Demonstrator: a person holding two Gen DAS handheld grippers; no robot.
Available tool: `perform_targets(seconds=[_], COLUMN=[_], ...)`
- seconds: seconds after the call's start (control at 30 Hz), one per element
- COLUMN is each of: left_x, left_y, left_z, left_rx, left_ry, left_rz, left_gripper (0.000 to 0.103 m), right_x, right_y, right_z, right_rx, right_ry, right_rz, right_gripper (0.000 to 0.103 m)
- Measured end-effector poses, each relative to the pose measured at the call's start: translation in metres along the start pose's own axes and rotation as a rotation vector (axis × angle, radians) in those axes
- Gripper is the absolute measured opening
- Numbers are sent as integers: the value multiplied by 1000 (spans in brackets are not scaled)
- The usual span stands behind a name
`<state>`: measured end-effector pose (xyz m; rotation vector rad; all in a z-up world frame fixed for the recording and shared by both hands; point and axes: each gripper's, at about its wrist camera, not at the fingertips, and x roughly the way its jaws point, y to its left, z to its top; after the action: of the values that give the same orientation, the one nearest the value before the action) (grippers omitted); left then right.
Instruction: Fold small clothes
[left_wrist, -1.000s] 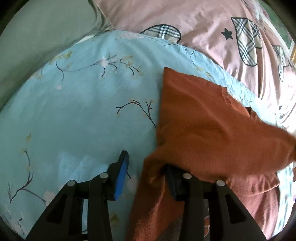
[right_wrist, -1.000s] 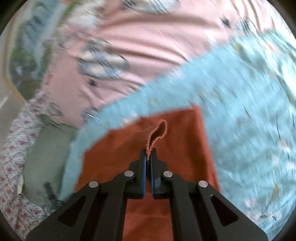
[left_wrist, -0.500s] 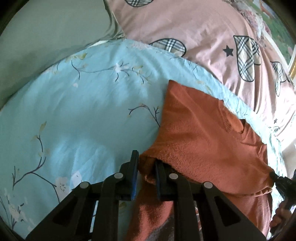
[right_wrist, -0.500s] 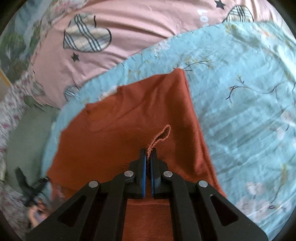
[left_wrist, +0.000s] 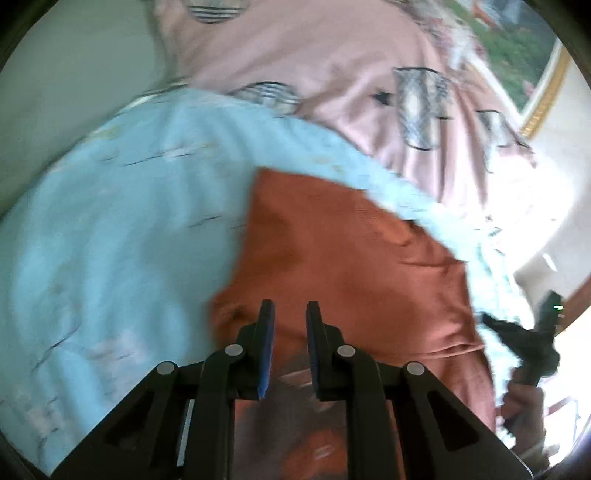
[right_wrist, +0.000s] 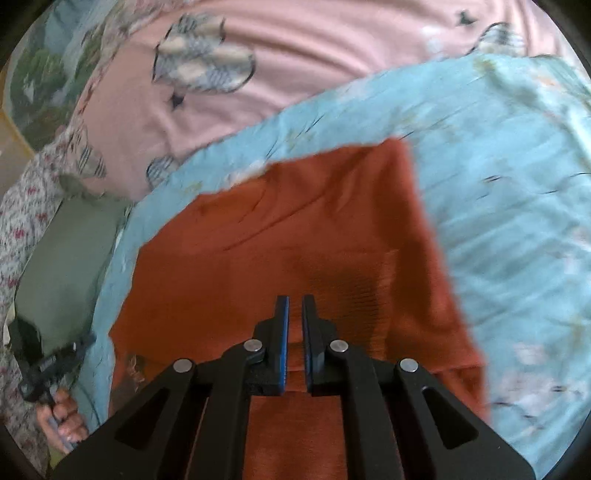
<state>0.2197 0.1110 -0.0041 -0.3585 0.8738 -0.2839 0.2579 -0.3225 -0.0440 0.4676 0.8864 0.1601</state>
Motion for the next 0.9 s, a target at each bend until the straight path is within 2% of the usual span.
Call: perform_targets(seconds=[0.13,0.17,0.23,0.3,0.37,0.4,0.43,0.47,0.5,0.53,0.57,0.6,0.63,0.77,0.9], left_x=[46,62,80,82,67,57,51,39,25,16,2,-13,-23,-69,-97], left_y=[-24,-21,-9,8,19,20,21,19,18,16,15,14,13,17,20], left_z=[6,5,0,-6,-11,-15,-18,-23,-30,-34,-43,-52,-59,-97,-135], left_rx=[51,48,28,-7,-45,-37,-30,-17,-5,3,15,28,37,65,84], left_ry=[58,94,152,162,153,146,143,137,129,122,112,104,100,98,129], left_rz=[-18,13,86,58,40,62,71,87,93,96,102,101,98,104,101], left_gripper=[20,21,8,4,4,3,6,11,24,34,37,38,38,45,51], right_x=[30,31,22,7,-10,-18,-27,-35,-42,-52,-60,-69,-74,-105,-133], right_y=[-13,-19,-36,-39,-40,-39,-39,-37,-35,-33,-30,-28,-24,-15,-16], right_z=[-9,-10,-13,-13,-16,-20,-24,-28,-32,-39,-47,-55,-61,-95,-125], right_rx=[27,41,86,82,84,89,94,95,92,85,76,67,60,20,-7], right_ry=[86,92,76,55,37,32,28,22,17,12,8,3,-2,-13,-23], right_rz=[-52,-60,-32,-78,-89,-85,-75,-61,-50,-40,-32,-24,-19,19,68], right_gripper=[7,6,5,7,8,9,10,10,12,19,24,36,43,44,44])
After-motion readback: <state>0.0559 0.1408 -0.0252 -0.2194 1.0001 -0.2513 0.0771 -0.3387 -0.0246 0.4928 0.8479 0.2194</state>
